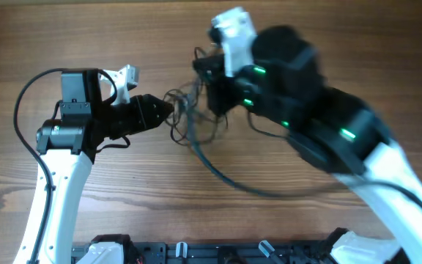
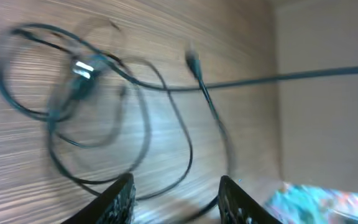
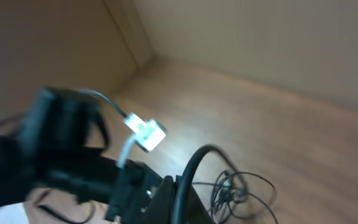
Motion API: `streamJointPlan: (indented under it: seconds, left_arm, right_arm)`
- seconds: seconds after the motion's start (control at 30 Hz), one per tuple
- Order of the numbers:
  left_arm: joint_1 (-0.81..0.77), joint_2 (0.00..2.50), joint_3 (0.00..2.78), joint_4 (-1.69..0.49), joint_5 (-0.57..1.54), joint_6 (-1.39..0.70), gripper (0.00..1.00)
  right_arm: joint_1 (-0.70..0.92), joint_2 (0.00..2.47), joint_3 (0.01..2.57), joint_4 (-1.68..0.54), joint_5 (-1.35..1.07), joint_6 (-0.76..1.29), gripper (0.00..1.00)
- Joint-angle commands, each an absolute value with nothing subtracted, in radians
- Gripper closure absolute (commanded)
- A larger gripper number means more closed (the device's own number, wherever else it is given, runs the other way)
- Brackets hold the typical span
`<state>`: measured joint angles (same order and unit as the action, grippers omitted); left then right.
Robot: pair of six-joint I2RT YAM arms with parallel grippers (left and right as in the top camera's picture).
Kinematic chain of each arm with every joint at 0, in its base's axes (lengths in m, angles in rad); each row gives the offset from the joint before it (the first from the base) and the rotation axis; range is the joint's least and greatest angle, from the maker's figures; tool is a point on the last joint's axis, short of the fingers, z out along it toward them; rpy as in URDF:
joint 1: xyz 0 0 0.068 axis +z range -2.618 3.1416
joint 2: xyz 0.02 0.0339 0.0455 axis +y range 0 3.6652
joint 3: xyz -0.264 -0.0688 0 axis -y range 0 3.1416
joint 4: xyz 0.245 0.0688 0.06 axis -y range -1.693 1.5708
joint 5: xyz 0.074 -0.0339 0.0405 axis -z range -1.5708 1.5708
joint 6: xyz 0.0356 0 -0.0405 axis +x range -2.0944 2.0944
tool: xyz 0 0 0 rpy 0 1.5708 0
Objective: Untangle cables
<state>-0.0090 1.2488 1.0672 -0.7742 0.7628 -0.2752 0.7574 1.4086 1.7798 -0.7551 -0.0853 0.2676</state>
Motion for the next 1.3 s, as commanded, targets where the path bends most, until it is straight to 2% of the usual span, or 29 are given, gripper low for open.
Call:
streamJointPlan:
  seconds: [0.0,0.27,0.5,0.67,0.8,0.97,1.27]
  left_arm:
    - [-0.019,1.236,1.083,-0.762,0.907,-0.204,0.55]
    - [-0.102,1.24,1.083,-0.72,0.84,-0.171,0.52]
    - [-0.173,1.243,1.083,-0.709,0.64,-0.171,0.51]
    - [-0.236,1.275,1.081,-0.712,0.631,-0.171,0.43]
    - [-0.326,1.32,1.081,-0.718,0.646,-0.145,0.43]
    - [-0.466,1.379,1.081,-0.733,0.641,0.007,0.52]
    - [-0.579,1.48,1.079,-0.715,0.353,0.023,0.52]
  right_arm:
    - [0.759,1.361,1.788,-0.744,-0.087,0.228,0.96]
    - [0.759,1.269,1.788,-0.727,-0.087,0.228,0.96]
    - [0.759,1.216,1.788,-0.7,-0.088,0.216,0.96]
    - [0.759,1.176,1.788,-0.673,-0.088,0.183,0.96]
    - [0.759,1.177,1.788,-0.69,-0.081,0.182,0.96]
    - [0.759,1.183,1.788,-0.726,-0.011,0.178,0.96]
    - [0.759,1.161,1.788,-0.73,0.005,0.154,0.96]
